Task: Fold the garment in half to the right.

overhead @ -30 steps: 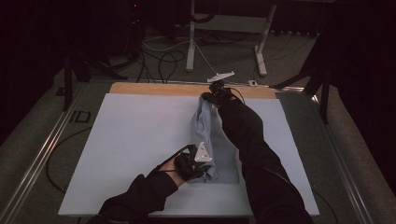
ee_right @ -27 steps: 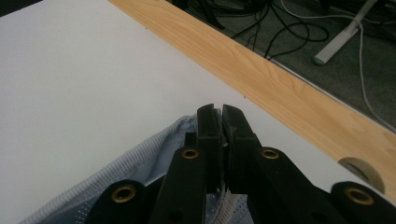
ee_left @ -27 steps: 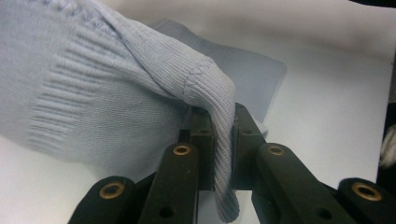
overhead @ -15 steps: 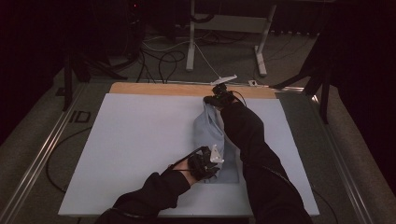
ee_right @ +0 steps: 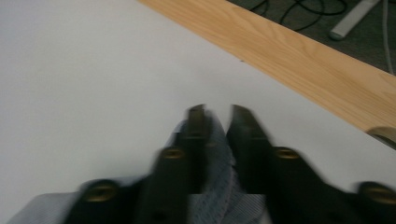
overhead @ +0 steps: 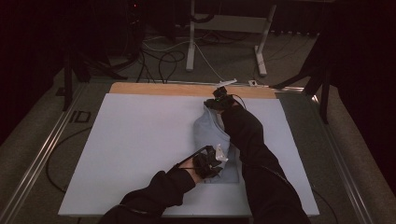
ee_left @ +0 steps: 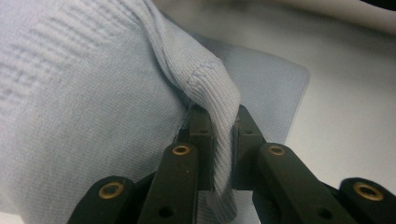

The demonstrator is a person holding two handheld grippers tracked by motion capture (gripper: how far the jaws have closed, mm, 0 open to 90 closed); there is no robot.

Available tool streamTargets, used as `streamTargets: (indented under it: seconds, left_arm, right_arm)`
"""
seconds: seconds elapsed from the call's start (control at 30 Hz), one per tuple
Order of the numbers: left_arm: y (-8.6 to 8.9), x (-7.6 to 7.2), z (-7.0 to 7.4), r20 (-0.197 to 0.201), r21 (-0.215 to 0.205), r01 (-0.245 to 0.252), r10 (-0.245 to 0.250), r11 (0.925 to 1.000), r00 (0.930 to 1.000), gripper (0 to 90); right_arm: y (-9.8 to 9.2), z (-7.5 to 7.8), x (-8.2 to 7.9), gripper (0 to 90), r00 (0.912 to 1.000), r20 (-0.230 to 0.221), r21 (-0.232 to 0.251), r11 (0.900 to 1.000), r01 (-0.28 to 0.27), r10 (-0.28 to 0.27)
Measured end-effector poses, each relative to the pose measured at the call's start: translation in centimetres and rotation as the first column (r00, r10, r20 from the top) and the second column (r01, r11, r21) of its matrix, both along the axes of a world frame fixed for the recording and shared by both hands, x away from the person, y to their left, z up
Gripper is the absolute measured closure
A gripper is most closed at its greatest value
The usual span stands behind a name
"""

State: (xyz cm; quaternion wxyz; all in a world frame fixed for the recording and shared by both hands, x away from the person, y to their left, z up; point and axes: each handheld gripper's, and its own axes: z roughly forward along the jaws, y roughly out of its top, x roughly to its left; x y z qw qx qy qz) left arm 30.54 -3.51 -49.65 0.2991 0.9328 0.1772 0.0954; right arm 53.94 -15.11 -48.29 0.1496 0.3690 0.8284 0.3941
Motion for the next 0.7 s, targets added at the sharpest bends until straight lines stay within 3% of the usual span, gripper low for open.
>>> streamTargets:
  seconds: [0.03, 0.07, 0.17, 0.2, 0.3, 0.43, 0.7]
  left_arm:
    - [-0.1, 0.0, 0.0, -0.002, 0.0, 0.001, -0.001, 1.0, 1.0, 83.1]
    - [-0.1, -0.1, 0.0, 0.0, -0.001, 0.002, -0.002, 1.0, 1.0, 83.1]
    - [-0.3, -0.1, -0.1, -0.007, -0.006, 0.002, -0.002, 1.0, 1.0, 82.0]
    - [-0.3, -0.1, -0.1, -0.009, -0.009, 0.002, -0.002, 1.0, 1.0, 82.0]
    - [-0.4, -0.2, 0.0, -0.025, -0.021, 0.018, -0.018, 0.9996, 0.9995, 77.4]
    - [-1.0, -0.8, 0.0, -0.056, -0.039, 0.076, -0.078, 0.9963, 0.9954, 68.4]
    - [-1.2, -1.6, 0.7, -0.065, -0.052, 0.108, -0.112, 0.9928, 0.9916, 59.0]
  right_arm:
    - [-0.4, 0.0, 0.0, 59.0, 0.9999, 0.001, -0.003, 1.0, 0.013, -0.013]
    - [-0.4, 0.0, 0.0, 59.0, 0.9999, 0.001, -0.003, 1.0, 0.013, -0.013]
    - [-1.4, 0.5, 0.0, 39.4, 0.9988, -0.012, 0.005, 0.999, 0.047, -0.046]
    - [-1.4, 0.5, 0.0, 39.4, 0.9988, -0.012, 0.005, 0.999, 0.047, -0.046]
    - [-2.4, 1.2, -0.3, 13.8, 0.9987, -0.035, 0.043, 0.998, 0.038, -0.037]
    - [-3.0, 1.6, -1.0, 9.7, 0.9989, -0.033, 0.063, 0.997, 0.035, -0.033]
    - [-3.9, 2.7, -2.2, 9.6, 0.9996, 0.017, 0.101, 0.995, 0.019, -0.021]
